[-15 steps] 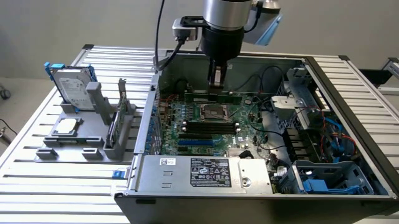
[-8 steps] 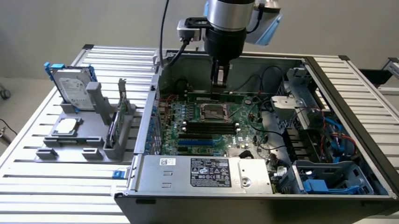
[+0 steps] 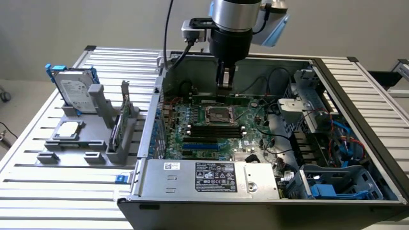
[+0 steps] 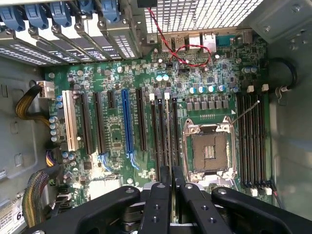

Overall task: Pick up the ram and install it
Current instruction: 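Pick up the ram and move it above insertion slot, then insert the ram into the slot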

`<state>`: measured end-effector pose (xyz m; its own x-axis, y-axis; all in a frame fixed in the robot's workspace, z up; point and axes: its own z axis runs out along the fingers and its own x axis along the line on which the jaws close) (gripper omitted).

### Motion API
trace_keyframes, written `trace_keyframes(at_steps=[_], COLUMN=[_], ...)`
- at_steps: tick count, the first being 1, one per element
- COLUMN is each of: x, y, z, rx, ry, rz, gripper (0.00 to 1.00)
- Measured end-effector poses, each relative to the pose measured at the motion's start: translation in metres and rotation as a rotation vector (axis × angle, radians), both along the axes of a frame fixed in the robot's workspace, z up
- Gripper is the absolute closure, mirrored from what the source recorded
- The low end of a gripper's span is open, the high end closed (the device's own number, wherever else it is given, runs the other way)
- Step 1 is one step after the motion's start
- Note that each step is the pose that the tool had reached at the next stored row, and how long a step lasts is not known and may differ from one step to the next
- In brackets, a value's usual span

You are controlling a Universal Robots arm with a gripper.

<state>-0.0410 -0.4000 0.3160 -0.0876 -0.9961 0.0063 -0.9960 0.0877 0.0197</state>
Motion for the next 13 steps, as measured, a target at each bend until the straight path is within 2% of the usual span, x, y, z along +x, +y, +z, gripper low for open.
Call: trace_keyframes(at_steps=[13], x=[0.0], y=[0.0], z=[0.0], rx=[-0.0001], ry=[-0.0001], rz=[0.0], gripper=[0.86])
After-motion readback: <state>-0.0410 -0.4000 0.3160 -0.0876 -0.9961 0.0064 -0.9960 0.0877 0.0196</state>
